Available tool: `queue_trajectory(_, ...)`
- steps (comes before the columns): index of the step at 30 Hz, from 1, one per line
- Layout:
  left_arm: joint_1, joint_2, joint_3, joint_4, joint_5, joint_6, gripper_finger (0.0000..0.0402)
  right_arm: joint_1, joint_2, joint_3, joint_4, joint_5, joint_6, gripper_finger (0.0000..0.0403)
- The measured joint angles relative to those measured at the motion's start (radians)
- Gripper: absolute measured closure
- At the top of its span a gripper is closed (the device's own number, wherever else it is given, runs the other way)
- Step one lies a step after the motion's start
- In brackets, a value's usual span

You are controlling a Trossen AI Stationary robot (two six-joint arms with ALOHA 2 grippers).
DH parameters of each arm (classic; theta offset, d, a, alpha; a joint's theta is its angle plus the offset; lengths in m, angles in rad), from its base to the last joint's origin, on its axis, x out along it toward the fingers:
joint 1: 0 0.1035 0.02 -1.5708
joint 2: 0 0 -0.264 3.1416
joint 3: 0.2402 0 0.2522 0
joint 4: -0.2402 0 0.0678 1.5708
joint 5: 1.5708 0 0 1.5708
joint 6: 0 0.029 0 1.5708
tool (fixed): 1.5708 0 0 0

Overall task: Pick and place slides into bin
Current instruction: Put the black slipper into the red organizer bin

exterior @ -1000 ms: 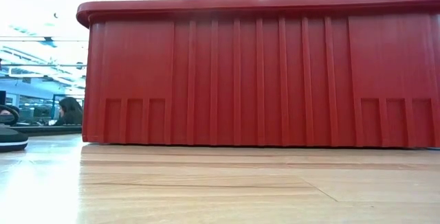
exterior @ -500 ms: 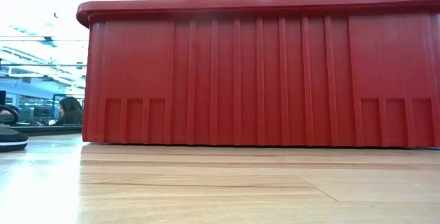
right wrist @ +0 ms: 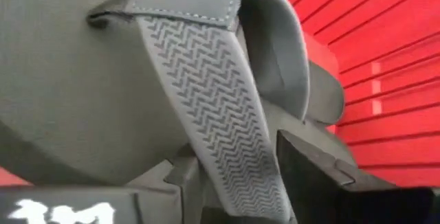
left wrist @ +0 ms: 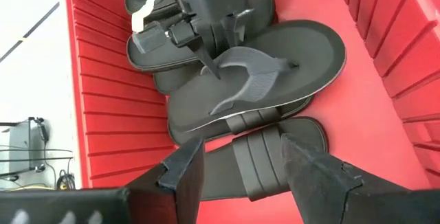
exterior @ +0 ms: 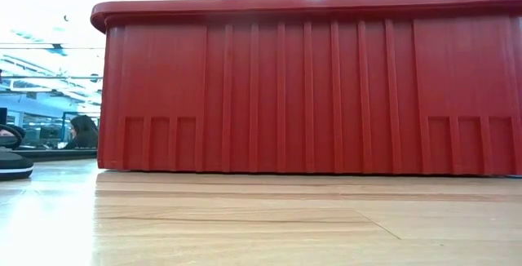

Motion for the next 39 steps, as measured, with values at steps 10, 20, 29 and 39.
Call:
queue_trajectory(10, 0.0, 0.0, 0.0, -0.001, 0.003, 0.004, 0.021, 0.036, 0.001, 0.0, 0.007, 0.004, 0.0, 0.0191)
queue_trajectory(20, 0.023, 0.0, 0.0, 0.0, 0.053, 0.005, 0.0211, 0.048, 0.0, 0.019, -0.017, 0.006, 0.003, 0.0173)
queue_trajectory(29, 0.04, 0.0, 0.0, 0.002, 0.104, 0.029, 0.0211, 0.011, -0.001, 0.161, -0.213, -0.046, 0.033, 0.0159)
queue_trajectory(39, 0.04, 0.001, 0.0, 0.004, 0.104, 0.054, 0.0211, 0.012, -0.002, 0.176, -0.427, -0.096, 0.062, 0.016)
